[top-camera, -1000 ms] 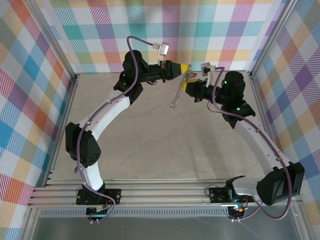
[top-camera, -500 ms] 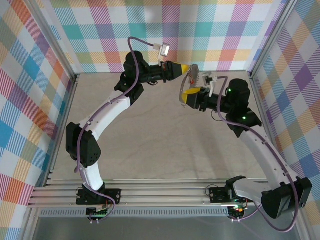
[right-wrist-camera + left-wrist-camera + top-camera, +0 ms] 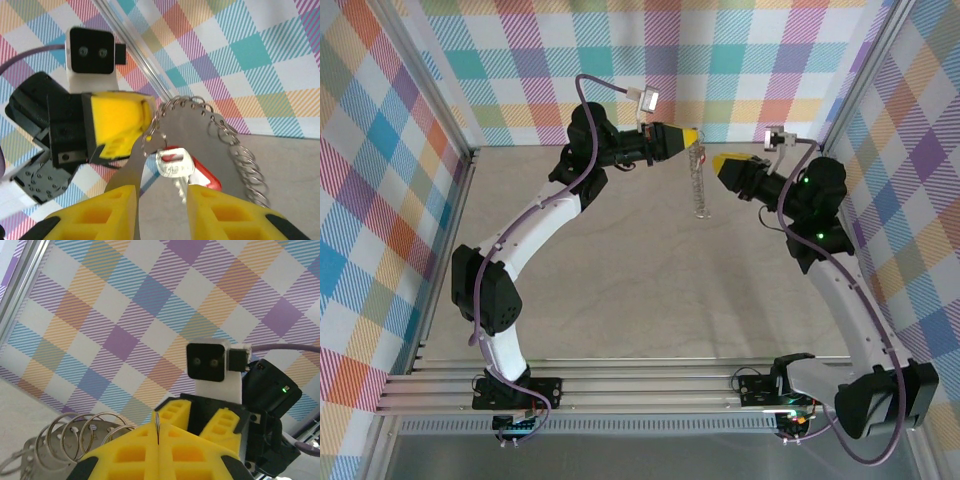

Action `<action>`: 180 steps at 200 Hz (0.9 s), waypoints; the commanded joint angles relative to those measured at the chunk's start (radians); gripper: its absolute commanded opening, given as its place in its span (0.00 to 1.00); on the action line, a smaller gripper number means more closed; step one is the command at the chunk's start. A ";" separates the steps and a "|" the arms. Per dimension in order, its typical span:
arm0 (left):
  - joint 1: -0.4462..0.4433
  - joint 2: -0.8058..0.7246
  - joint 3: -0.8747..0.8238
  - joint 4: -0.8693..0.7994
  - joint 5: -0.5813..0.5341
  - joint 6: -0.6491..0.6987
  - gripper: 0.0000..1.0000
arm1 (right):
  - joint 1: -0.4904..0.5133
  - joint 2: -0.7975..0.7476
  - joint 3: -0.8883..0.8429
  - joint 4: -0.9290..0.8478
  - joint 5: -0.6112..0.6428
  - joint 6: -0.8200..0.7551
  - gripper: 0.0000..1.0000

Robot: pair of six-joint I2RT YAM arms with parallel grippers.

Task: Put the keys on the keyring

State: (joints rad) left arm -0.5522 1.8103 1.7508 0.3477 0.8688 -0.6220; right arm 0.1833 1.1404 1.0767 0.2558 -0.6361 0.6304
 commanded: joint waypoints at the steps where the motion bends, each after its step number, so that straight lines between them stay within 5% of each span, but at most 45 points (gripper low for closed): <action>1: -0.002 -0.057 -0.012 0.063 -0.015 -0.015 0.00 | -0.001 0.042 0.042 0.179 -0.003 0.152 0.34; 180: -0.001 -0.043 -0.009 0.093 0.000 -0.041 0.00 | 0.032 0.219 0.126 0.367 -0.084 0.309 0.33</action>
State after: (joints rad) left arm -0.5522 1.8091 1.7386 0.3729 0.8619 -0.6537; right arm 0.2031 1.3537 1.1641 0.5716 -0.6952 0.9318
